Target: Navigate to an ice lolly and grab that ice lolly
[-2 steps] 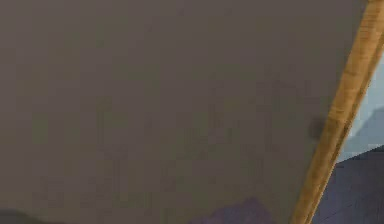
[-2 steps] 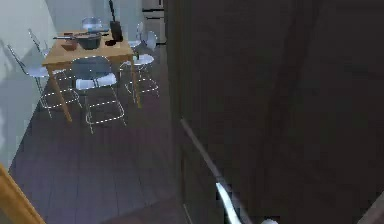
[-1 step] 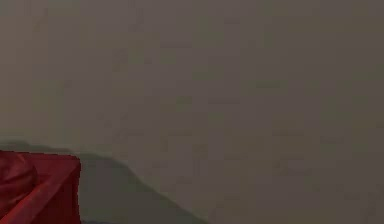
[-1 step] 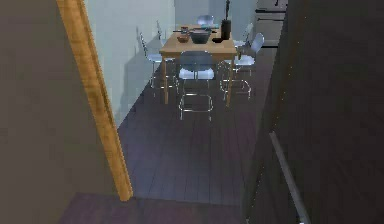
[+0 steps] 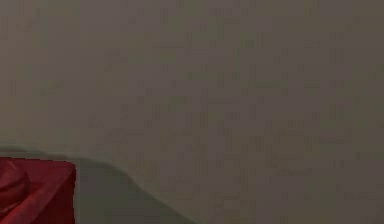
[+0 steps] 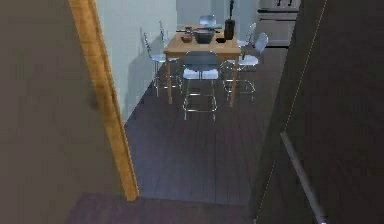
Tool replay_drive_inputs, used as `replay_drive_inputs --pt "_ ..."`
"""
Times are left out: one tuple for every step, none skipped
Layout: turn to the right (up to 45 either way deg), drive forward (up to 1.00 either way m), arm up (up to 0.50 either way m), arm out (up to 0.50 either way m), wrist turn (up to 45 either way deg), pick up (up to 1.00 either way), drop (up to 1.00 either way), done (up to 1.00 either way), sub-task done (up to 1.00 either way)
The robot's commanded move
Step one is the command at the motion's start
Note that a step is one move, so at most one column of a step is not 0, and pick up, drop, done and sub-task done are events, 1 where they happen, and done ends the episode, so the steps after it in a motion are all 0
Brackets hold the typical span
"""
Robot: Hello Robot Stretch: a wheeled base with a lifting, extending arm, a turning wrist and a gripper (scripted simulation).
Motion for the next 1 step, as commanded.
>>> replay_drive_inputs --pt "45.0 0.00 0.00 0.00 0.0 0.00 0.00 0.00 0.00"
